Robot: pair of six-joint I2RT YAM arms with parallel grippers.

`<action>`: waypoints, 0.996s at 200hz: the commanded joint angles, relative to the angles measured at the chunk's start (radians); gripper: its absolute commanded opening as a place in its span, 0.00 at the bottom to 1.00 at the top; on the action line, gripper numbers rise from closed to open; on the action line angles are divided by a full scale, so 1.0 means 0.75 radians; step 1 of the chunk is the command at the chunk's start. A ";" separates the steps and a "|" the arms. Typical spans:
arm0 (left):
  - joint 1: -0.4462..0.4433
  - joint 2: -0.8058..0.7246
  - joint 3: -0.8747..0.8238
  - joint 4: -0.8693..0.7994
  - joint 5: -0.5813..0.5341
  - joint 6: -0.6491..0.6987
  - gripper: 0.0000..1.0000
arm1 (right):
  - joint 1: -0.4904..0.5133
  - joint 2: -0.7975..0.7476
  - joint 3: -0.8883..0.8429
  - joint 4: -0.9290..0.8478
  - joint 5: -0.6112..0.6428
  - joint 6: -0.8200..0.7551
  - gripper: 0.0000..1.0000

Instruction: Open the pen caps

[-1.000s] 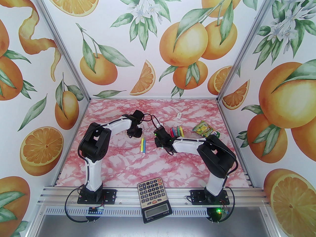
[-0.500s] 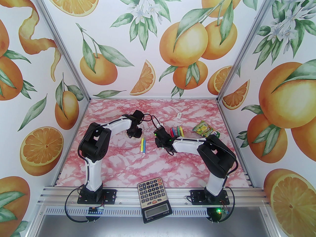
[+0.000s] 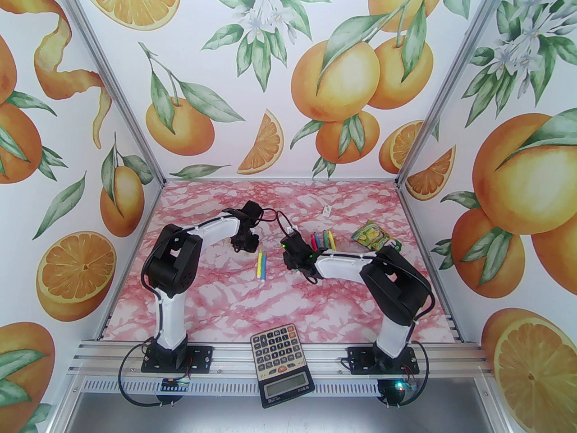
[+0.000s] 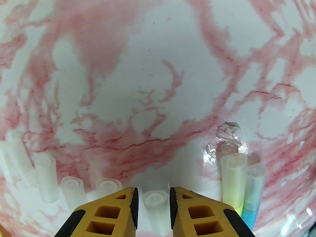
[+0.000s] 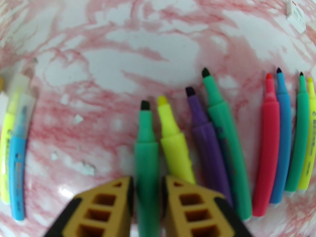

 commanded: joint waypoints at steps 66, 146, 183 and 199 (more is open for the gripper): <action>0.093 -0.311 -0.052 0.062 0.126 -0.002 0.40 | 0.045 -0.133 0.034 -0.059 -0.025 -0.072 0.34; 0.275 -0.620 -0.420 0.310 0.249 -0.054 0.61 | 0.097 -0.066 0.091 0.040 -0.403 -0.071 0.39; 0.381 -0.767 -0.591 0.427 0.353 -0.101 0.62 | 0.111 0.008 0.160 0.019 -0.432 -0.057 0.40; 0.406 -0.815 -0.641 0.439 0.355 -0.104 0.62 | 0.116 0.042 0.194 -0.011 -0.439 -0.059 0.41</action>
